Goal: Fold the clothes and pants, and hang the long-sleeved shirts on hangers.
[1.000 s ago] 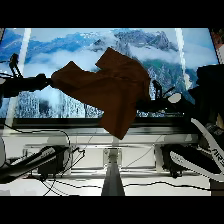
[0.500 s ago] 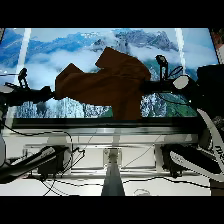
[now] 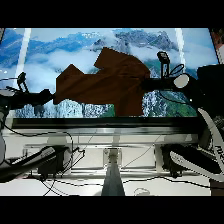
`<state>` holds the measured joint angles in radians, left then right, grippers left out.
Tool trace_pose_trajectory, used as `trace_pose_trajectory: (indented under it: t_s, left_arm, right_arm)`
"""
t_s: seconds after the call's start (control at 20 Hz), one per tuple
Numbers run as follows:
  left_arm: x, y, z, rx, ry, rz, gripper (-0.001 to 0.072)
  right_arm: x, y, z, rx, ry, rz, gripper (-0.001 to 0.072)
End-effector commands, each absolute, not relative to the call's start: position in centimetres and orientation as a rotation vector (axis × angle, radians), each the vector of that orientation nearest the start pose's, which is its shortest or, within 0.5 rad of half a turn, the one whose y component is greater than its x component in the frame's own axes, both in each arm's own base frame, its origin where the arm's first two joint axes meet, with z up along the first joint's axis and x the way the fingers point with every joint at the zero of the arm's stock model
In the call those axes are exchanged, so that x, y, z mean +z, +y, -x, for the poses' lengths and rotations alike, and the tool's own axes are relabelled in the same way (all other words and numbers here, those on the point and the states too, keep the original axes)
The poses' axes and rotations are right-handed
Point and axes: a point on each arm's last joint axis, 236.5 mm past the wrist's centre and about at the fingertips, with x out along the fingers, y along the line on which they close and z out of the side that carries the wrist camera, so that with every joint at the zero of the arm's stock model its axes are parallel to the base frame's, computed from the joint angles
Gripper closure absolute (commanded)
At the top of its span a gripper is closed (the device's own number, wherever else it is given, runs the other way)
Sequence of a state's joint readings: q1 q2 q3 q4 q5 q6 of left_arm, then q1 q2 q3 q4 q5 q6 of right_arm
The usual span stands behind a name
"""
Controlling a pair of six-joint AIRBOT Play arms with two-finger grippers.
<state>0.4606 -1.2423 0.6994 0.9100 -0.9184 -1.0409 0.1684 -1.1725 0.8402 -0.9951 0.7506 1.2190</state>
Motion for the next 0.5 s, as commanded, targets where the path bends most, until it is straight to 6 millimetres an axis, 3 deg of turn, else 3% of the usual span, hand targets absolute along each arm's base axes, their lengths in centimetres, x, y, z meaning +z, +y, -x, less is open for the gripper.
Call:
trace_pose_trajectory:
  t_s: [0.0,0.1,0.25,0.45]
  left_arm:
    - [-8.9,3.7,-32.8,-0.090,1.196,0.542,0.0454]
    - [-9.5,3.9,-32.3,-0.090,1.221,0.517,0.0454]
    - [-10.7,5.1,-30.0,-0.100,1.317,0.390,0.0453]
    - [-10.9,4.6,-28.5,-0.223,1.364,0.269,0.0429]
  right_arm:
    - [-0.8,15.1,-37.2,0.452,1.017,-0.185,0.0693]
    - [-0.8,15.1,-37.2,0.452,1.018,-0.185,0.0693]
    - [-0.8,15.1,-37.2,0.452,1.017,-0.184,0.0693]
    - [-0.7,15.1,-37.3,0.450,1.012,-0.183,0.0693]
